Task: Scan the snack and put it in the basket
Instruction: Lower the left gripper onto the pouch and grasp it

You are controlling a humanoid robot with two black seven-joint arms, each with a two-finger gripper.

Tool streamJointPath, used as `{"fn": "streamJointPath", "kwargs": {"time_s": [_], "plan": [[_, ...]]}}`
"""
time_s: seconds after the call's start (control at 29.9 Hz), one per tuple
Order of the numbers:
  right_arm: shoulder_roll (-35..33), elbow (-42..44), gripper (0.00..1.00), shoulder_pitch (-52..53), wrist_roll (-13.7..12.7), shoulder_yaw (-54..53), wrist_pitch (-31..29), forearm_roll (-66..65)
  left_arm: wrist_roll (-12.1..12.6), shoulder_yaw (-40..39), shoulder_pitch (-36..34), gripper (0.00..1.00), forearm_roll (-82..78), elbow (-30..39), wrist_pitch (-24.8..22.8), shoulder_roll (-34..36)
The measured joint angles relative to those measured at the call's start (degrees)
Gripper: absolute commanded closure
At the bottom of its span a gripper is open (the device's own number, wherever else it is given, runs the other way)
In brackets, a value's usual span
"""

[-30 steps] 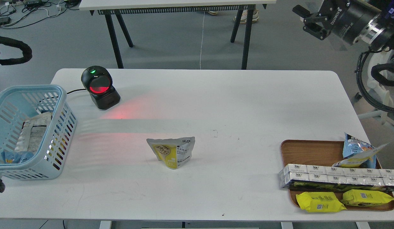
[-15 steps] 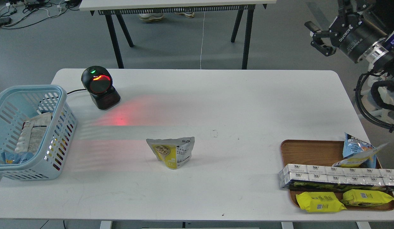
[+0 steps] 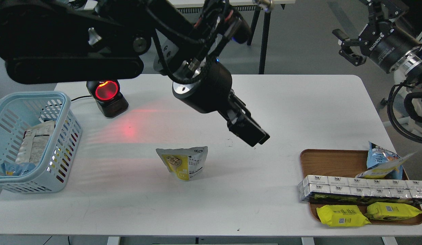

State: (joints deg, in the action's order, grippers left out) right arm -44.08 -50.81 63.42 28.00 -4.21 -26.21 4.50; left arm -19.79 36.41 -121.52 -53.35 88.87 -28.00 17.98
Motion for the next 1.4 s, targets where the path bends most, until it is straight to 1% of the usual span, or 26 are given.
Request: {"fn": "streamJointPath", "kwargs": {"time_s": [0.2,0.37,0.47,0.64,0.9,1.17,1.3,1.4], "plan": [[-0.81,-0.01,0.04,-1.11,0.0,0.0,-0.05,0.0,-0.23,2.95,0.45,0.0,-3.5,1.02,0.02,-0.99],[-0.87,-0.94,0.04,-1.77,0.0,0.0,-0.04,-0.01,-1.94,6.88,1.56,0.0,-7.62,0.89,0.13,-1.8],[-1.07,-1.25,0.04,-1.88,0.0,0.0,0.07,-0.01,-2.31,8.14,4.05,0.0,-9.2,0.0,1.19,-1.6],[-1.17,-2.42,0.04,-1.9,0.0,-0.04,0.51,-0.01,-2.39,8.45,8.1,0.0,-10.56,-2.24,2.49,-0.46],[-1.19,-4.71,0.04,-1.9,0.0,-0.04,2.35,-0.01,-2.4,8.62,11.47,0.02,-12.83,-4.74,4.56,0.29],[-1.76,-5.09,0.04,-1.9,0.0,-0.04,2.57,-0.01,-2.45,8.73,16.21,0.03,-14.57,-7.57,6.89,0.48],[-2.18,-5.35,0.04,-1.96,0.0,-0.04,2.58,-0.01,-2.59,9.74,16.68,0.09,-14.65,-7.78,7.24,0.58],[-2.51,-5.73,0.04,-1.98,0.0,-0.04,2.57,-0.01,-2.63,10.18,16.72,0.17,-14.69,-7.54,7.68,1.44]]}}
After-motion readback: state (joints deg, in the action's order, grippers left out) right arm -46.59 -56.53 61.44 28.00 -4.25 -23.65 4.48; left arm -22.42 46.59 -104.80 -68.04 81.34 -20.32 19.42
